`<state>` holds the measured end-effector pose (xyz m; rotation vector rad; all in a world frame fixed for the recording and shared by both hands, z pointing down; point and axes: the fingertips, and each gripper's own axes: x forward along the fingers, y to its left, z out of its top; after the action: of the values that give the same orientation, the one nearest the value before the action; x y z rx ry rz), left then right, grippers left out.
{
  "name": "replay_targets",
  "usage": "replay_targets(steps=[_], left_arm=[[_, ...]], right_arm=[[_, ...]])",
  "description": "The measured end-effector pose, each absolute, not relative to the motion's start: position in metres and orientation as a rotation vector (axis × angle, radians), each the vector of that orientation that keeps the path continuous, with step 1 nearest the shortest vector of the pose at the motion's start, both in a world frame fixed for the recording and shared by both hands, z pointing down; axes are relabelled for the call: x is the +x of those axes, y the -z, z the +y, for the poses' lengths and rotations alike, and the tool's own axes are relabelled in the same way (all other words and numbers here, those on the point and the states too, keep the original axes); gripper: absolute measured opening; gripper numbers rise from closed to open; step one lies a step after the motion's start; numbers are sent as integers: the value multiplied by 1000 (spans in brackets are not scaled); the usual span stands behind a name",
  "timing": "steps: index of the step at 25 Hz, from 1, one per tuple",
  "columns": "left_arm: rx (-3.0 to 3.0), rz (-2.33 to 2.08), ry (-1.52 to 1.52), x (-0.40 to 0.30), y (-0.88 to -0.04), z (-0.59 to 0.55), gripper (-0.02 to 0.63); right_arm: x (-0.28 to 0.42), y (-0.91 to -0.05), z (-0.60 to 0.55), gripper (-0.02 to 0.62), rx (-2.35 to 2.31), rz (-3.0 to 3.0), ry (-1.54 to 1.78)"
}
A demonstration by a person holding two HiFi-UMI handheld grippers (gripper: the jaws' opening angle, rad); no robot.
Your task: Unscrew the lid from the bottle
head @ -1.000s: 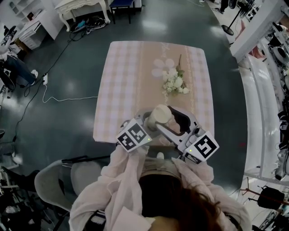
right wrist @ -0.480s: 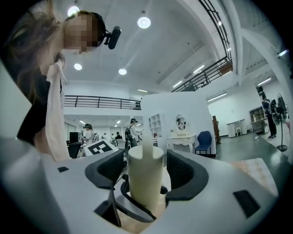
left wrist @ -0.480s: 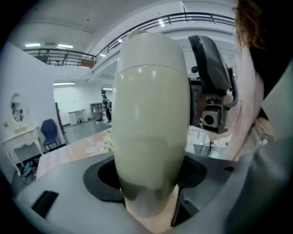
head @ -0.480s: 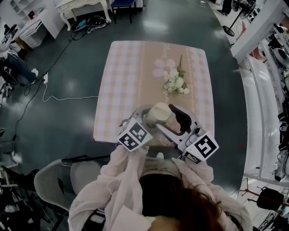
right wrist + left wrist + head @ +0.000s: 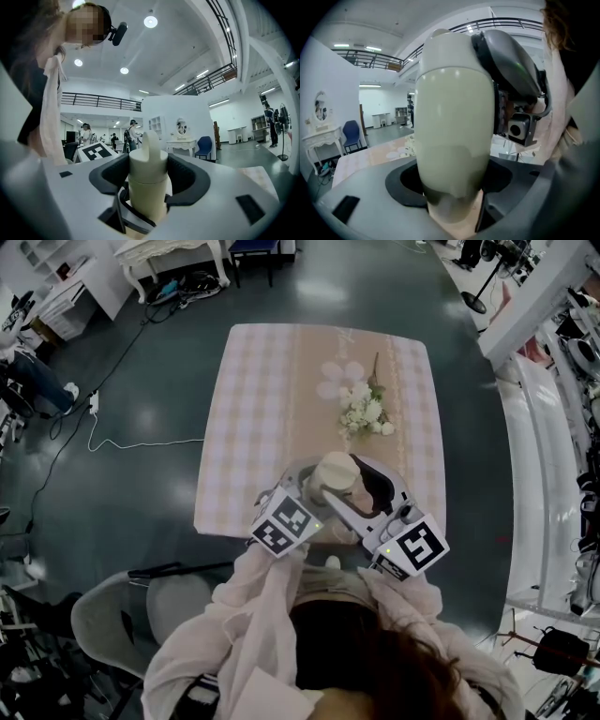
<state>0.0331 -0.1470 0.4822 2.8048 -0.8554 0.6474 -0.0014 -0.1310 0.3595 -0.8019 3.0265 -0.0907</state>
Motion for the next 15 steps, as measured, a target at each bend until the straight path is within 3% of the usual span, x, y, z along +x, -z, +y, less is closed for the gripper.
replay_targets(steps=[9, 15], left_arm=[[2915, -454, -669, 36, -480, -123, 316], [2806, -795, -673, 23, -485, -152, 314]], right_arm=[[-5, -361, -119, 273, -549, 3086, 103], [-1, -363, -137, 299, -795, 3025, 103]])
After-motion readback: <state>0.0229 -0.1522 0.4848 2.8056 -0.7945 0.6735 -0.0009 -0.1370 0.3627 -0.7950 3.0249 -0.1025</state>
